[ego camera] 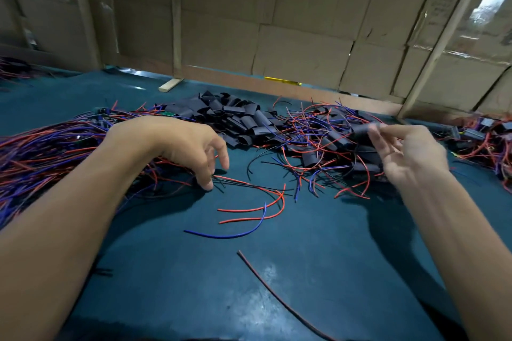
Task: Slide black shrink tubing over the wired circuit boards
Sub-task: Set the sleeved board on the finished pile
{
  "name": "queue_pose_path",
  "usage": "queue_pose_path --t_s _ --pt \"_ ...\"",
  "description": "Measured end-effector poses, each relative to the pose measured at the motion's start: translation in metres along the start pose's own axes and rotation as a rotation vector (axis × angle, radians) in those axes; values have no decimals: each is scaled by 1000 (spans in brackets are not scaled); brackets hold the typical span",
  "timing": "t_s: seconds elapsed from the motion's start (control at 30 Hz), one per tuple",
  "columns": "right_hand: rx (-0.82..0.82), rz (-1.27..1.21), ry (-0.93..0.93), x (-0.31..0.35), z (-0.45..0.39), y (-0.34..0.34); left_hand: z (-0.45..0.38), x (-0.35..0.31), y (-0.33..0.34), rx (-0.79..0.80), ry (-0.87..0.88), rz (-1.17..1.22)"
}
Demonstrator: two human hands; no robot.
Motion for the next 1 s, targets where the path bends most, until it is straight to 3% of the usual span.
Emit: queue_pose_path --t_s 0.07,0.17,0.27,0.4,0.53,0.67,0.87,1.0 --pt "-92 14 -117 3 7 -3 -1 -1 -5 -47 15 -19" --pt "12 135 -392 5 30 12 1 -16 -29 -370 133 42" --pt "230 317 -553 -12 62 37 11 -33 -47 -712 344 441" --pt "367 467 -593 -41 88 52 12 -40 -47 -870 437 849" --pt "562 554 -480 -61 96 63 -5 -27 -28 -896 286 1474" --pt "594 669 -278 -79 87 67 -23 -32 -2 -626 248 1935" --pt "635 627 -56 -94 82 66 -33 -53 23 -402 274 1891" --pt "585 600 1 -93 75 63 -37 -68 26 -401 361 1717"
Point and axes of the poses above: each hand's wrist, its own z-axis away from the middle knuckle, its own y-axis out of the palm, x = y × z, the point moved 8 cm from there along -z, towards the middle knuckle, and after that the axes turned 8 degrees about y, right-handed, at the moved point
